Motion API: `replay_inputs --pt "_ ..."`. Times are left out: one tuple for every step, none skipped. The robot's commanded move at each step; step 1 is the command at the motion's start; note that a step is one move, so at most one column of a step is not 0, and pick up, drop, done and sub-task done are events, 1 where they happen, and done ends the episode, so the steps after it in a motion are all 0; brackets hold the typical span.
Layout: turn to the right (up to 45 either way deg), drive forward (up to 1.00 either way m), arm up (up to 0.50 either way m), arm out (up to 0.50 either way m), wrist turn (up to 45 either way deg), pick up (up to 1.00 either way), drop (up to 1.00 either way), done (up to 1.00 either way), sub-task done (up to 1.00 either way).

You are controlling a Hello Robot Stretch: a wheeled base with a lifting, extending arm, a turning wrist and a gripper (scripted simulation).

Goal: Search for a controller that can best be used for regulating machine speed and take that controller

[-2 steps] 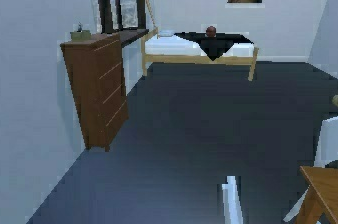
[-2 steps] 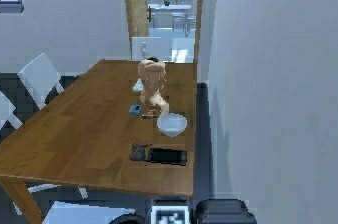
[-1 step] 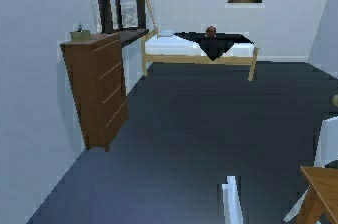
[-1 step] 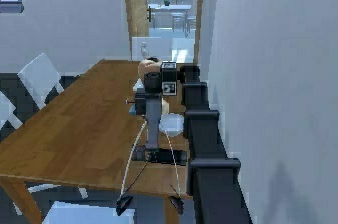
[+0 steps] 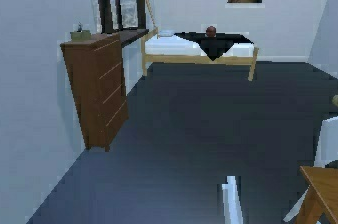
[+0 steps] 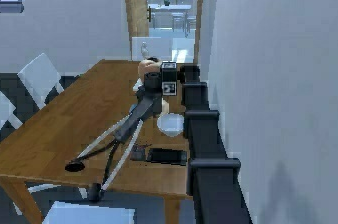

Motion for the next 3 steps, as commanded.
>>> replay_inputs --pt "0.0 0.0 0.0 0.0 45.0 0.0 0.0 0.0 0.0" --pt "0.0 0.0 0.0 0.0 45.0 0.0 0.0 0.0 0.0" --pt "0.0 0.0 0.0 0.0 27.0 0.0 0.0 0.0 0.0"
